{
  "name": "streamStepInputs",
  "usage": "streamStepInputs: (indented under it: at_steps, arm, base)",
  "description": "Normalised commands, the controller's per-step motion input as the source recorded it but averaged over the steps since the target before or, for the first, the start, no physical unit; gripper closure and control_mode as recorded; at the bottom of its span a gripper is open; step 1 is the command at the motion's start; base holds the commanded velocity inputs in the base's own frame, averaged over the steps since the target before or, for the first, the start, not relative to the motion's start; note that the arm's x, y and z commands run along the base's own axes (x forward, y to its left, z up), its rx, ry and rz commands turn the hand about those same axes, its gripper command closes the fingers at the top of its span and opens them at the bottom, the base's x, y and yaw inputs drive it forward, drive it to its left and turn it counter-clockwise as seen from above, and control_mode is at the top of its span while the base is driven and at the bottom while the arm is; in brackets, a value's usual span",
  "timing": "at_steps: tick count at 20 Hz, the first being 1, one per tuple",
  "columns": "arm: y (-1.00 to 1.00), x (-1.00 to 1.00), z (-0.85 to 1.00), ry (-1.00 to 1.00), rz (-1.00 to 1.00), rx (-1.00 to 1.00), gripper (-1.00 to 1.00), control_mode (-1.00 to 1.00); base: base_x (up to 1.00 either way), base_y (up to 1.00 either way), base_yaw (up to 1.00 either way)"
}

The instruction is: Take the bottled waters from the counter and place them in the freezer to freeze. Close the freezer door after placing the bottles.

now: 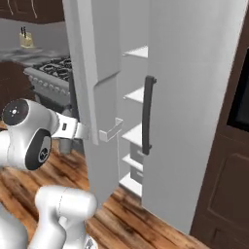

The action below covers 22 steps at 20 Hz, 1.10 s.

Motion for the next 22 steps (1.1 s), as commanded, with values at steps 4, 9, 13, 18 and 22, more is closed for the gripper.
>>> streamStepInputs:
  at_steps: [4, 9, 13, 18, 22]
  arm:
    - [0.0, 0.0, 0.0, 0.0, 0.0, 0.0, 1.0, 1.0]
    - [0.0, 0.0, 0.0, 0.0, 0.0, 0.0, 1.0, 1.0]
    - [0.0, 0.0, 0.0, 0.0, 0.0, 0.0, 1.0, 1.0]
    - [0.0, 0.0, 0.0, 0.0, 0.0, 0.0, 1.0, 1.0]
    - [0.0, 0.0, 0.0, 0.0, 0.0, 0.0, 1.0, 1.0]
  base:
    - [0.32, -0.46, 0.48]
    - [0.29, -0.31, 0.14]
    - [0.15, -0.59, -0.01]
    - [0.35, -0.21, -0.24]
    - [0.4, 0.04, -0.27]
